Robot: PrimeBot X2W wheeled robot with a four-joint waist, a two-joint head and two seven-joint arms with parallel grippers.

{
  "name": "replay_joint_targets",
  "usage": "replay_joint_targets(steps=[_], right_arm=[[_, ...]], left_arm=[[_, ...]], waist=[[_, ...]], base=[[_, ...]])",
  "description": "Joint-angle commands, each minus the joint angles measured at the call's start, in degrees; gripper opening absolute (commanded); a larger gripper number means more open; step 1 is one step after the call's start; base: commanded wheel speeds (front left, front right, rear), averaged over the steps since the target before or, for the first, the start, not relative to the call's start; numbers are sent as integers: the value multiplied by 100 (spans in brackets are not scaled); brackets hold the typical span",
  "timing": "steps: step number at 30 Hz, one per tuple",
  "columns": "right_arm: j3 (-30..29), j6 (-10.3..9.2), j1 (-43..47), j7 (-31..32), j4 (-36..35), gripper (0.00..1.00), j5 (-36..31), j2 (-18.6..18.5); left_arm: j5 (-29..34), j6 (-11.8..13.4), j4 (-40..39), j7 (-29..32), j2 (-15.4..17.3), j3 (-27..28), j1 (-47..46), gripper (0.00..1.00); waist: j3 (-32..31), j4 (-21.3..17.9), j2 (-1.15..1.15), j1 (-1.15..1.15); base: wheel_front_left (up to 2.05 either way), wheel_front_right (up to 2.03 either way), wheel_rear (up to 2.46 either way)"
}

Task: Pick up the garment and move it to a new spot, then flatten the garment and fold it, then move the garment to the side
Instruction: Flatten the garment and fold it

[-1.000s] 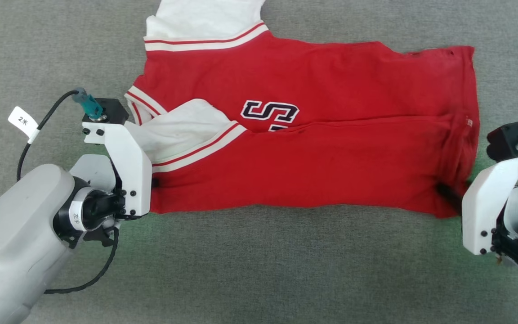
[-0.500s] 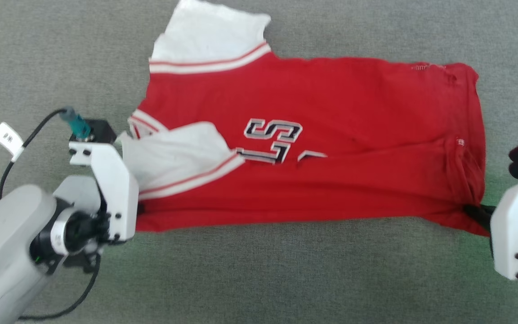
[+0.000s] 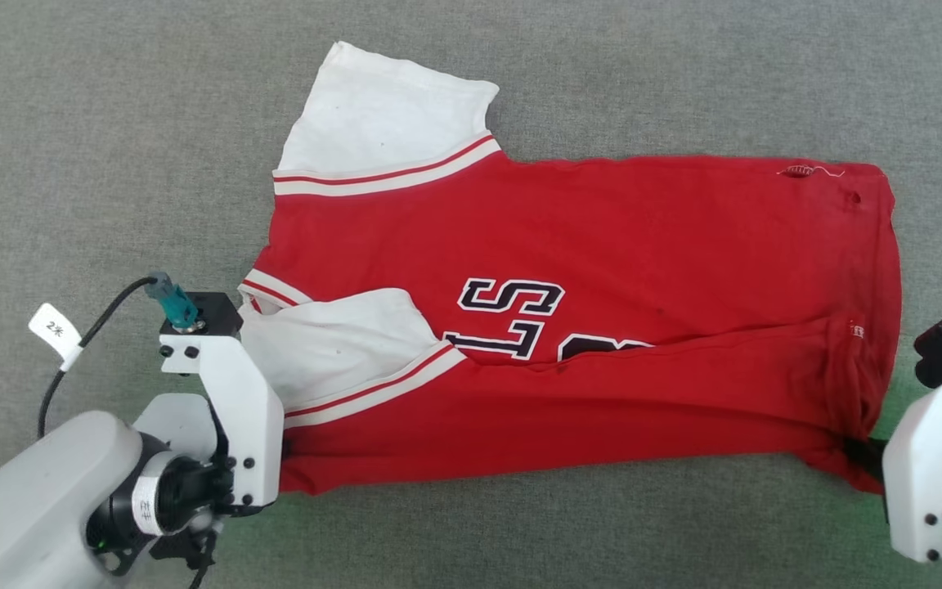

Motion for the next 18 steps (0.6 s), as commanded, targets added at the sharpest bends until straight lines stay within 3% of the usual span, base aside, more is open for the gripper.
replay_joint_targets(steps=[1,2,3,6,14,18], right_arm=[[85,-4,-17,-90,175,24,-77,39],[159,-4,-47,-166,260,47,-98,27],[239,-4,-81,-248,321,100,-71,26],[251,-4,-183,-498,302,100,-12,-15],[-131,-3,-258,-1139,-327,100,-69,170],[-370,-3,-457,-1874,-630,100,-274,577]], left_arm=[[-26,-46,155,-61,-90,-24,61,30],[-12,-82,261,-97,-160,-50,59,76],[13,-115,377,-133,-209,-66,46,100],[9,-161,555,-113,-105,-1,-41,100],[320,-30,-46,187,570,200,-578,100],[615,-92,-112,305,859,300,-1070,100]], waist=[[15,-13,0,0],[15,-17,0,0],[10,-26,0,0],[-70,-85,0,0],[-161,-298,0,0],[-112,-588,0,0]], base=[[0,0,0],[0,0,0],[0,0,0],[0,0,0],[0,0,0],[0,0,0]])
